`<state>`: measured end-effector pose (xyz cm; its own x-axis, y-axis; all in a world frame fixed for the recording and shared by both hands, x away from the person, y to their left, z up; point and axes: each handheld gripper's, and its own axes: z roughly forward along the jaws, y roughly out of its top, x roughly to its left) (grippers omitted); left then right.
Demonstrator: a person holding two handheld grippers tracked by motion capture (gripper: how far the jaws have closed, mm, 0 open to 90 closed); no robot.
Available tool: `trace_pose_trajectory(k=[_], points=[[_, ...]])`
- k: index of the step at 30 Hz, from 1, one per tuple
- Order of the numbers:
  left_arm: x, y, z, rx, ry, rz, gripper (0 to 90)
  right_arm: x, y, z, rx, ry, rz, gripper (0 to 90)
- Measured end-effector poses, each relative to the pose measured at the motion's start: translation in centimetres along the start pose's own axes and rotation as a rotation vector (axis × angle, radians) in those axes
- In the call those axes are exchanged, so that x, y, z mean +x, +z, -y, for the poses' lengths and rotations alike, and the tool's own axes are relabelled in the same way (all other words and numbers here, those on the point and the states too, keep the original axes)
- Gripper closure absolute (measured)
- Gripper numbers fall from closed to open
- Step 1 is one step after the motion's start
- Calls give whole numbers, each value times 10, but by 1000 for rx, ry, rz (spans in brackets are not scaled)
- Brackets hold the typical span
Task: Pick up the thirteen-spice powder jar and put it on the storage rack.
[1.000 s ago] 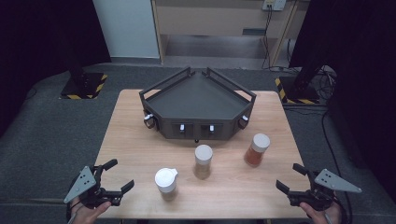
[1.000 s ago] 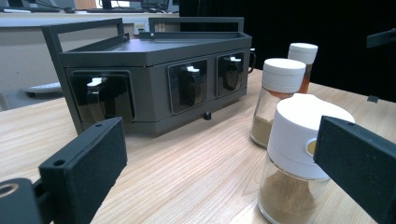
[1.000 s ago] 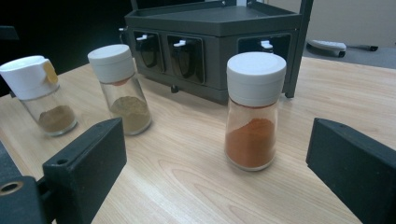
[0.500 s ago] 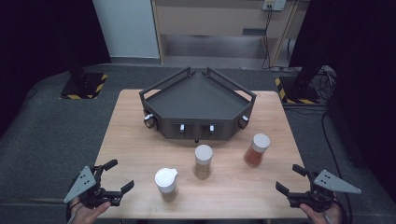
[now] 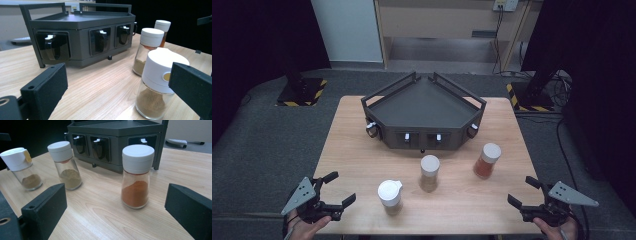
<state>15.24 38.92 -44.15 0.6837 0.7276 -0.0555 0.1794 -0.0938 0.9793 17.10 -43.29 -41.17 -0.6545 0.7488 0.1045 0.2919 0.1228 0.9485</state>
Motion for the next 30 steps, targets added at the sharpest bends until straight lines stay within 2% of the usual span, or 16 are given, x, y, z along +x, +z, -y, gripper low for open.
trace_pose_trajectory(k=[3, 5, 9, 18, 30], points=[[-1, -1, -1, 8, -4, 2, 7, 0, 0, 0, 1, 5, 1, 47], [-4, -1, -5, 38, 3, 1, 6, -1, 0, 0, 0, 5, 0, 47], [-6, -1, -11, 67, 10, 6, 4, -1, 0, 0, -2, 6, -4, 47], [-7, -4, -27, 81, 26, 23, 5, -1, 0, 0, -1, 9, -3, 47], [-3, -1, -52, 114, 49, 69, 3, -1, 0, 0, 2, 11, 1, 47]])
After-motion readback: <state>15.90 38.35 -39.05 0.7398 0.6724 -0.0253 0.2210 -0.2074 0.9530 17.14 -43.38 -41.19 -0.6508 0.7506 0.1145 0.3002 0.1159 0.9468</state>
